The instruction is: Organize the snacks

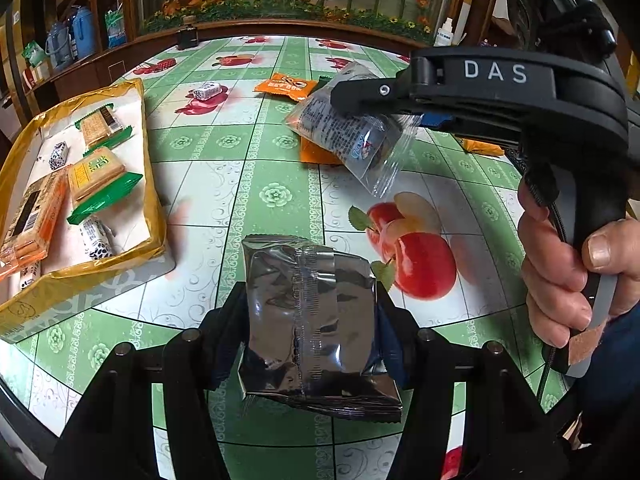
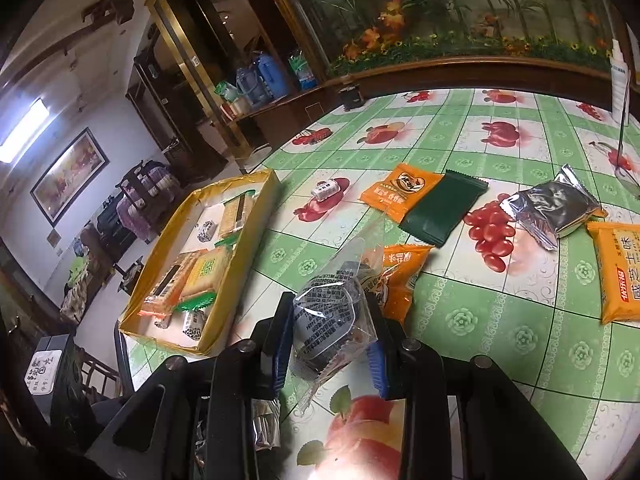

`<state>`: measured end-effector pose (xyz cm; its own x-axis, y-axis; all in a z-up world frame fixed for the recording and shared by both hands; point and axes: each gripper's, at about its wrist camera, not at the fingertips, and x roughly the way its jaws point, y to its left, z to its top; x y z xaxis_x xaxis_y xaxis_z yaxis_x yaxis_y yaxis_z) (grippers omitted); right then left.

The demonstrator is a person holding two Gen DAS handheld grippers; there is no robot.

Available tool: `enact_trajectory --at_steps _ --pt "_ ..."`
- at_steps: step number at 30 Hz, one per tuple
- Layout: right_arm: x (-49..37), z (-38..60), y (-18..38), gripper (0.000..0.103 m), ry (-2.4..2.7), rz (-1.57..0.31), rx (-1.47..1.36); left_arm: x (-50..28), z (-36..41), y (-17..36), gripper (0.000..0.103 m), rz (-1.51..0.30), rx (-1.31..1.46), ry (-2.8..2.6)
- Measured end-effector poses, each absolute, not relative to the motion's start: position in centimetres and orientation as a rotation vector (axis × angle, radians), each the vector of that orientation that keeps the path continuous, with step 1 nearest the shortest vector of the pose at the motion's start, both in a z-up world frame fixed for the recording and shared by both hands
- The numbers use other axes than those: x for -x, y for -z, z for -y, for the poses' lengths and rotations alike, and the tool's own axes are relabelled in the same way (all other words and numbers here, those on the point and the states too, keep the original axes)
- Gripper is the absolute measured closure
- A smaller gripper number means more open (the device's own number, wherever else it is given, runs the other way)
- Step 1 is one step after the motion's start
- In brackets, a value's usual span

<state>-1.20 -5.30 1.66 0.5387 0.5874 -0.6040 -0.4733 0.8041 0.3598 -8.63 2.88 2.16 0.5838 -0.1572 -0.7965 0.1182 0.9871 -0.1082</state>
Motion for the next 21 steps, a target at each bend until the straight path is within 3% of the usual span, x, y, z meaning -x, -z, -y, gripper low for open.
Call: enact_trajectory --at_steps 21 --pt "0.5 5.6 -1.0 0.07 -0.605 -0.787 -0.155 9.0 -4.8 -2.2 0.045 -0.922 0.091 0.154"
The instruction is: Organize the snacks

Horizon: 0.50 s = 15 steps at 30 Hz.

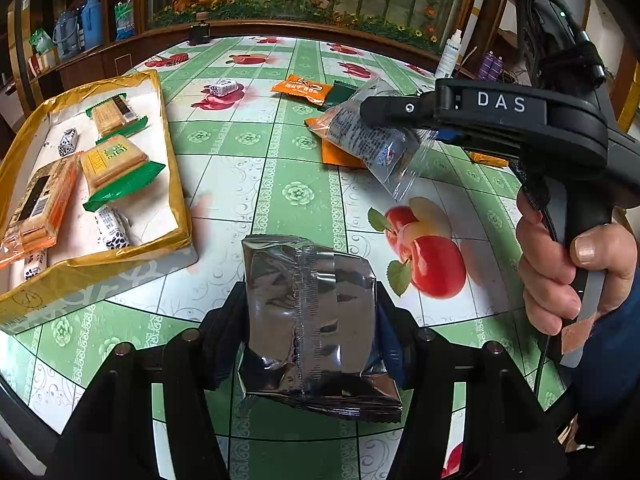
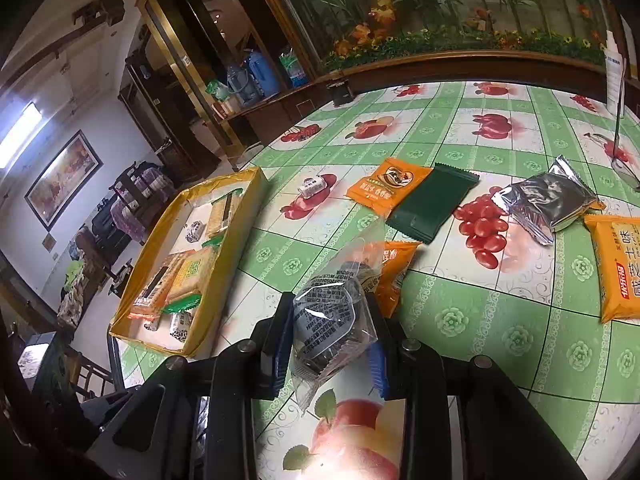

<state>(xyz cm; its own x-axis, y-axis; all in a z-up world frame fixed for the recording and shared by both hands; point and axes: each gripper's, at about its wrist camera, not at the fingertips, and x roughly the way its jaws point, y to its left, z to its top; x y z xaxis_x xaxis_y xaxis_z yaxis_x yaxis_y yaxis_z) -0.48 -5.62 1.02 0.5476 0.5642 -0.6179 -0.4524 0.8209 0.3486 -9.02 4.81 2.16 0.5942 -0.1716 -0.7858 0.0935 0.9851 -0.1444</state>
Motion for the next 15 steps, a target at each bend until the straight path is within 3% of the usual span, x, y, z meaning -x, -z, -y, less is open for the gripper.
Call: enact_trajectory --at_steps 15 --pt "0.46 5.39 -0.8 0.07 -0.608 -0.797 -0.15 9.04 -4.65 -2.09 0.045 -0.917 0.091 0.151"
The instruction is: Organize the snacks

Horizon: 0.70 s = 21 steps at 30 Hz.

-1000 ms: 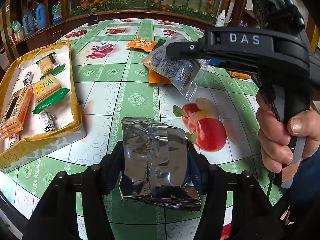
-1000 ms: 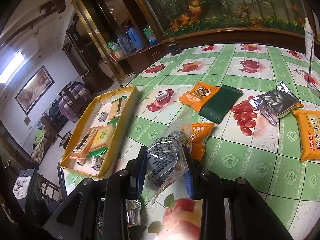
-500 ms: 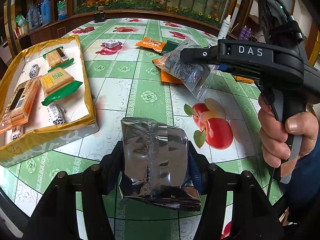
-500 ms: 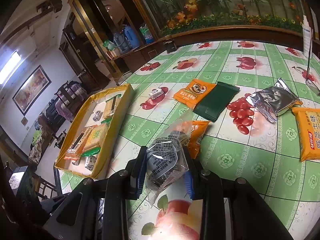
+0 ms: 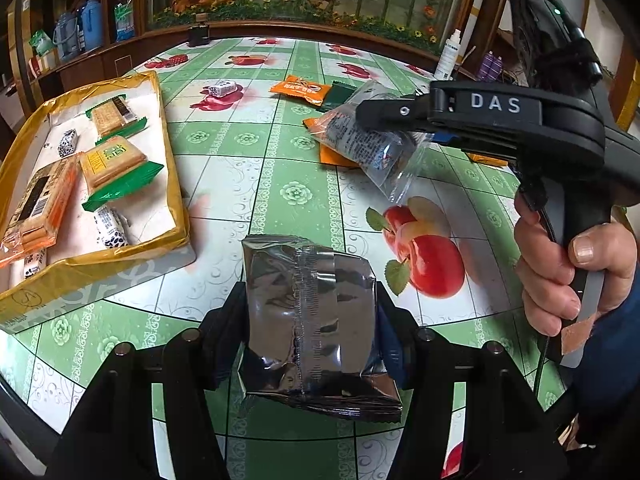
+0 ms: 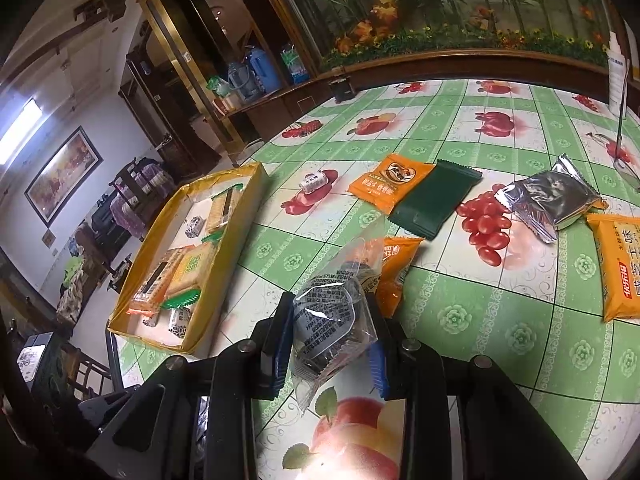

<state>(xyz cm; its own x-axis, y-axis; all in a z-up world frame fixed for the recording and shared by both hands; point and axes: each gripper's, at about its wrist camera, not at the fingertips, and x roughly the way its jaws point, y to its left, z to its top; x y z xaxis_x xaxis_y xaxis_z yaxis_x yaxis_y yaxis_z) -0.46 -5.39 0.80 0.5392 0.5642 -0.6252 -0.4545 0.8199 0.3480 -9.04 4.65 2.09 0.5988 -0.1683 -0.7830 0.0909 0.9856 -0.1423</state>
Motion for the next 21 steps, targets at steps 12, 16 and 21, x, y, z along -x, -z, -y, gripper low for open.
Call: enact_trajectory --at_steps 12,16,21 --pt "0.55 5.39 -0.82 0.07 -0.601 -0.794 -0.148 9.35 -4.76 -2.16 0.045 -0.913 0.093 0.144" --pt "0.72 5.55 -0.98 0.07 -0.598 -0.79 -0.151 9.39 -4.73 -2.28 0.045 -0.909 0.096 0.144" --pt "0.75 5.7 -1.14 0.07 -0.598 -0.784 -0.155 9.5 -4.54 -2.28 0.045 -0.901 0.104 0.147"
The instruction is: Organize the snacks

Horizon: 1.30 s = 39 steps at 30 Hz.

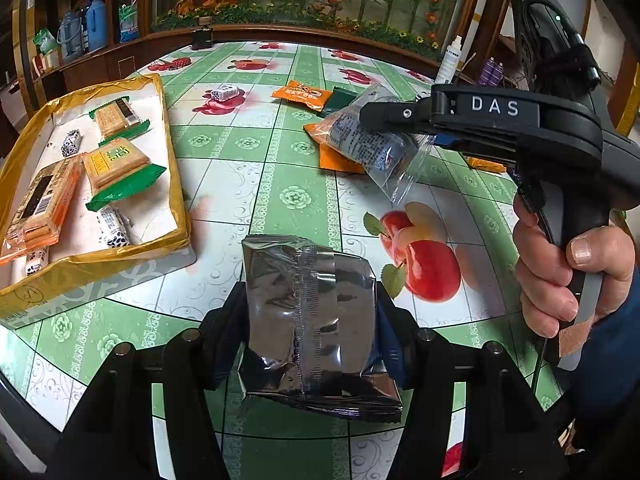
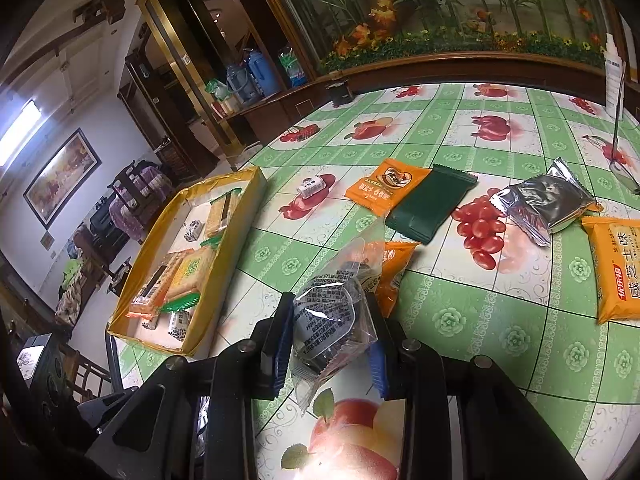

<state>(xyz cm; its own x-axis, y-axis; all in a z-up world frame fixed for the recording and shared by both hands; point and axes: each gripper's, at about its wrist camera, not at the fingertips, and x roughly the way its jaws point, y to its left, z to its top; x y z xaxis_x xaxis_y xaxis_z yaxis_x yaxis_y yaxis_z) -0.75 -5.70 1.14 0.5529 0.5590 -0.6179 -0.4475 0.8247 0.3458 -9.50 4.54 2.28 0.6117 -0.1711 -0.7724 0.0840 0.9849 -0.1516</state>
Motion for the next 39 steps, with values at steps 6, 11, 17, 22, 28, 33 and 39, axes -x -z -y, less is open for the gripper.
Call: enact_trajectory --at_steps 6,11,17,22,28,33,39 --pt "0.8 5.76 -1.15 0.07 -0.596 -0.784 -0.156 9.58 -4.17 -2.13 0.045 -0.903 0.101 0.153" --pt "0.84 5.78 -1.18 0.07 -0.597 -0.781 -0.156 9.61 -4.35 -2.22 0.045 -0.898 0.11 0.147" --pt "0.87 5.8 -1.21 0.07 -0.597 -0.779 -0.156 9.76 -4.29 -2.3 0.045 -0.894 0.106 0.149" --pt "0.96 5.83 -1.33 0.07 -0.597 -0.775 -0.157 9.87 -4.27 -2.5 0.045 -0.885 0.106 0.147" --pt "1.04 5.87 -1.47 0.07 -0.596 -0.773 -0.157 9.94 -4.26 -2.54 0.045 -0.883 0.108 0.146" --pt "1.02 5.87 -1.46 0.07 -0.597 -0.773 -0.158 10.04 -4.33 -2.59 0.045 -0.88 0.111 0.146" --pt "1.03 5.9 -1.52 0.07 -0.596 -0.771 -0.158 10.12 -4.7 -2.87 0.045 -0.869 0.123 0.142"
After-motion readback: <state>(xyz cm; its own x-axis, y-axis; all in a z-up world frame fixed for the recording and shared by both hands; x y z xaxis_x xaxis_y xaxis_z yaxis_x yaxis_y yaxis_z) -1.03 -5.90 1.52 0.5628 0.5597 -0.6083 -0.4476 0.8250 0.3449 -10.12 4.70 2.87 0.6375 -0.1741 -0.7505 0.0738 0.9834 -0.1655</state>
